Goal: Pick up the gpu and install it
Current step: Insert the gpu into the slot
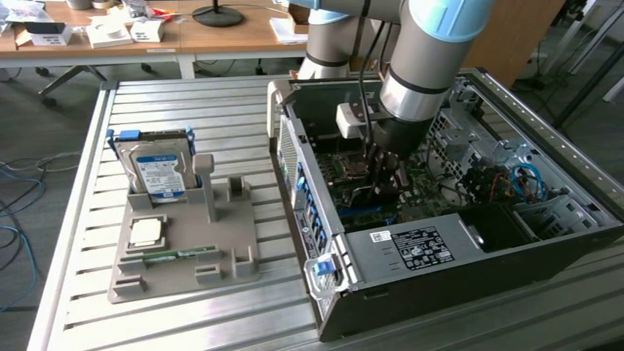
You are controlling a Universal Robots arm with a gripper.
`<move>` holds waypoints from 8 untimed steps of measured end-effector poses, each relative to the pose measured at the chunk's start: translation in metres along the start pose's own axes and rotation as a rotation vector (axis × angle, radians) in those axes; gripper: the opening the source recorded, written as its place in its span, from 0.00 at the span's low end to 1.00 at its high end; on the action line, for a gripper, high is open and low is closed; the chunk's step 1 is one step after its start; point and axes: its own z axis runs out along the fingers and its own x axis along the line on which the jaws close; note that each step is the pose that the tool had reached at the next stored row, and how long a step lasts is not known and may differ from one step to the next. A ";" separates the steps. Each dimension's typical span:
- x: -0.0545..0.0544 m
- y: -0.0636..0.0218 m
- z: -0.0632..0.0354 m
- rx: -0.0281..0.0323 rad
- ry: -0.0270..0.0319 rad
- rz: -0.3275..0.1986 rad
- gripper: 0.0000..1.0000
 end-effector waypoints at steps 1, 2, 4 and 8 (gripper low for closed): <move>0.000 -0.0001 -0.0026 0.0000 -0.0001 0.000 0.34; 0.000 -0.0001 -0.0054 0.0000 0.0000 0.000 0.34; -0.001 -0.0002 -0.0110 0.0000 0.0000 0.001 0.34; -0.001 -0.0003 -0.0222 0.0001 0.0000 0.001 0.34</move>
